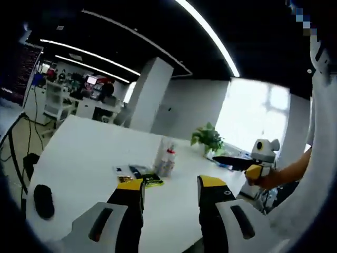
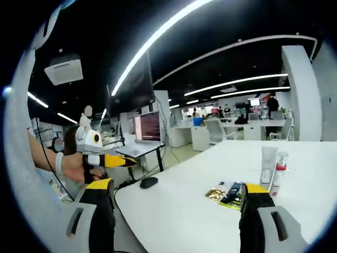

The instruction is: Arrange the skincare products in the storage area until every visible bottle or jar stands upright without overlapping.

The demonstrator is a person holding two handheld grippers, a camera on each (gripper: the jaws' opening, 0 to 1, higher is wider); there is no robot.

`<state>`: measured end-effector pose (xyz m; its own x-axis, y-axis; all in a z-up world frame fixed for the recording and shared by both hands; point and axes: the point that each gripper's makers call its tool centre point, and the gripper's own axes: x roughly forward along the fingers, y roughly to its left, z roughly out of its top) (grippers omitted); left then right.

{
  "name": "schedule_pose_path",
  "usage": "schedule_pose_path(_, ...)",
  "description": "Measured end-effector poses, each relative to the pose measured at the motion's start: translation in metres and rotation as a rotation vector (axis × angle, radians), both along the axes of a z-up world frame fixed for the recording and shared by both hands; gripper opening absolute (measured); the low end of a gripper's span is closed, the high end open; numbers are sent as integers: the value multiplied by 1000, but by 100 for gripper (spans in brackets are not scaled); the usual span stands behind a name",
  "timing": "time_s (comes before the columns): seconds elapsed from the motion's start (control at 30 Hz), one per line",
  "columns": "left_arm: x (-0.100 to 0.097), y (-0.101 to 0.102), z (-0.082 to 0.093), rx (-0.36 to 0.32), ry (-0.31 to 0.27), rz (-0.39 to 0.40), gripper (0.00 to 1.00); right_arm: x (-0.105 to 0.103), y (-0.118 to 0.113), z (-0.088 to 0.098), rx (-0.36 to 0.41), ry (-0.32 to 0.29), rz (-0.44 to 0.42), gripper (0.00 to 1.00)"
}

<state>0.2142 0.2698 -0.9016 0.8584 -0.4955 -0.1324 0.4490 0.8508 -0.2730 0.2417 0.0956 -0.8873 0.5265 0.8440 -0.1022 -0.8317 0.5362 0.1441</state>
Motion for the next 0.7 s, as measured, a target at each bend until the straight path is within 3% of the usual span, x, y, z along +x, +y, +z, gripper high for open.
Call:
schedule_pose_path(0.07,2,6,-3,111,-36,33,50,2,-8,0,23,-5,-37,100)
schedule_pose_path(0.13,4,14,-8,201,-46,81,67,5,-17,-1,34,-5,-89,99)
schedule_pose_path(0.23,2,28,-25,445,-37,127,68,2,-22,-1,44,-29,-102,100)
schedule_pose_path(0.27,2,26,-26,452,-48,128,71,1,-23,-2,48,-29,-103,100)
schedule_pose_path(0.43,-1,24,-24,391,-85,174,89,-3,-23,-14,13,-26,-113,100)
schedule_pose_path(0.5,0,24,-23,348,-89,186,93,-9,-22,-19,-76,-121,-62,99)
schedule_pose_path(0.57,3,25,-19,288,-120,204,98,-13,-24,-23,-142,-172,-29,100)
schedule_pose_path(0.67,4,22,-15,175,-152,220,99,-10,-30,-29,-189,-174,-13,100)
schedule_pose_path(0.7,5,23,-15,162,-138,232,99,-8,-32,-27,-184,-173,-20,100)
